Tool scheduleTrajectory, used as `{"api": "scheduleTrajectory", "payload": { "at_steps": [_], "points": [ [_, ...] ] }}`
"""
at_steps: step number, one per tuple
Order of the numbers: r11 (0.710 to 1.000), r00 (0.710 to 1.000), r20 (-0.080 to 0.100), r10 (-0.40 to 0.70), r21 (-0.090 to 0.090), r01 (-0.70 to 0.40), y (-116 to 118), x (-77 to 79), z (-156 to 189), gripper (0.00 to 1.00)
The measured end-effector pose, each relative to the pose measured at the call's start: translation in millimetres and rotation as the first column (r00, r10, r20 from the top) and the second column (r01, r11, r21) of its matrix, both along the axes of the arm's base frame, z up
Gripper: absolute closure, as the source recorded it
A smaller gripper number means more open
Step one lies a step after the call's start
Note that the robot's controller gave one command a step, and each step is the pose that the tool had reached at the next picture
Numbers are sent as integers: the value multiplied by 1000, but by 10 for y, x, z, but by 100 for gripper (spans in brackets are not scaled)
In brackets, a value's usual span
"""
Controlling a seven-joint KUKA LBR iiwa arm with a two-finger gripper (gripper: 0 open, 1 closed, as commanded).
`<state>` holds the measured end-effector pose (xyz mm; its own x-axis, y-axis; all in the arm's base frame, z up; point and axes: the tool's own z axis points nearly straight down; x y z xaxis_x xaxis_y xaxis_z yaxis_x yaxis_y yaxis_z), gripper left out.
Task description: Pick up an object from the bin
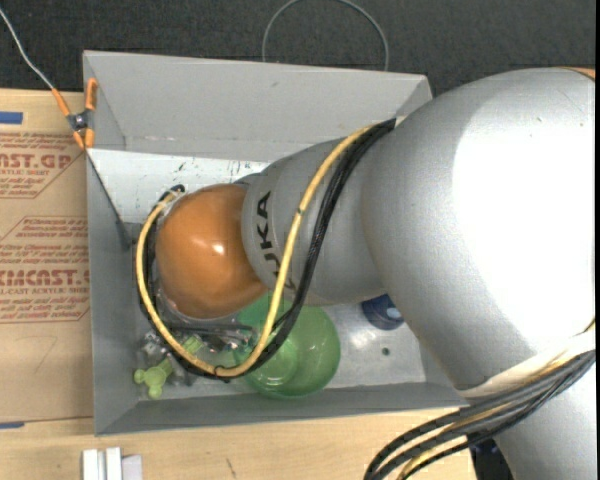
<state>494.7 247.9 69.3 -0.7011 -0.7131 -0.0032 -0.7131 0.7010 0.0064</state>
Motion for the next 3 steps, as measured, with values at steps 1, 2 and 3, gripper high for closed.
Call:
{"api": "scheduleTrajectory", "payload": {
  "at_steps": [1, 2, 3],
  "points": [
    [1000, 1000, 2, 0, 2, 0, 10, 2, 153, 100],
    [1000, 1000, -1, -1, 2, 1, 6, -7, 36, 100],
    [1000, 1000, 6, -1, 6, 0, 25, 11, 468, 100]
  ]
}}
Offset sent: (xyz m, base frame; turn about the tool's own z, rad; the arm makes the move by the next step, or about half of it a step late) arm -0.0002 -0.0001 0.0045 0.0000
